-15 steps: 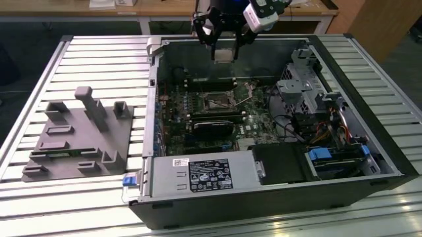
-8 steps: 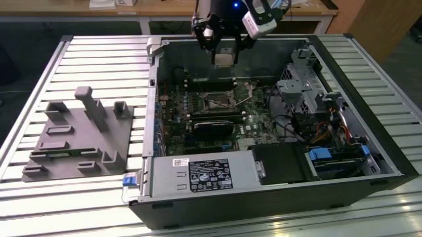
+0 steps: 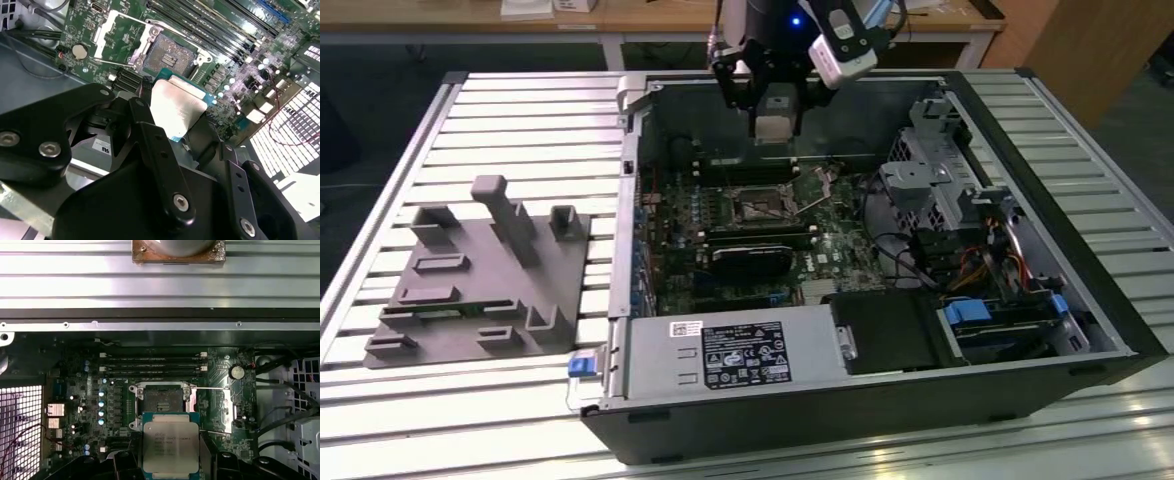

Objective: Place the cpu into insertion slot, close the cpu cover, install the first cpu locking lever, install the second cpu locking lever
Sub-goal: 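Place the cpu into insertion slot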

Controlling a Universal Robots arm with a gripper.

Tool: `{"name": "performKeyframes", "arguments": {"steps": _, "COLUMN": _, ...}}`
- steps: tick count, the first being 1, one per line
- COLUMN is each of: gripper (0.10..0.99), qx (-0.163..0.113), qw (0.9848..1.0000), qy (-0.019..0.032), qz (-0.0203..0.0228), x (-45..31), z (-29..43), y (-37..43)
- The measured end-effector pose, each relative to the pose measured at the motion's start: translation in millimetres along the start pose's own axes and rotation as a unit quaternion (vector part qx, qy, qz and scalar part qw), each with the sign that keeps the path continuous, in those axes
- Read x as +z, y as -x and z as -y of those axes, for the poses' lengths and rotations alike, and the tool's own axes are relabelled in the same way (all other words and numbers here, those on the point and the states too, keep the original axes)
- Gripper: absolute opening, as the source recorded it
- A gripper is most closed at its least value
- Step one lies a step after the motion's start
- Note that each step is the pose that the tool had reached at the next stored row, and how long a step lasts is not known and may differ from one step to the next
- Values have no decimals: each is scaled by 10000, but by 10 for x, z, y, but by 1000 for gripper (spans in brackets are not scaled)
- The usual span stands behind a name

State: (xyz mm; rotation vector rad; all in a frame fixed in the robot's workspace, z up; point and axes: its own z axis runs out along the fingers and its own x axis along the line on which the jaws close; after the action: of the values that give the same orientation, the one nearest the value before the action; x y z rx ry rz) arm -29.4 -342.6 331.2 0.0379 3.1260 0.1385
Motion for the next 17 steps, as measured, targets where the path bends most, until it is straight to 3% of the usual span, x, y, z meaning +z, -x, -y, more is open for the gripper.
{"name": "performKeyframes", "arguments": {"steps": 17, "gripper": 541, "qx": -2, "qw": 10000, "qy": 1, "qz": 24, "x": 176, "z": 16, "y": -3}}
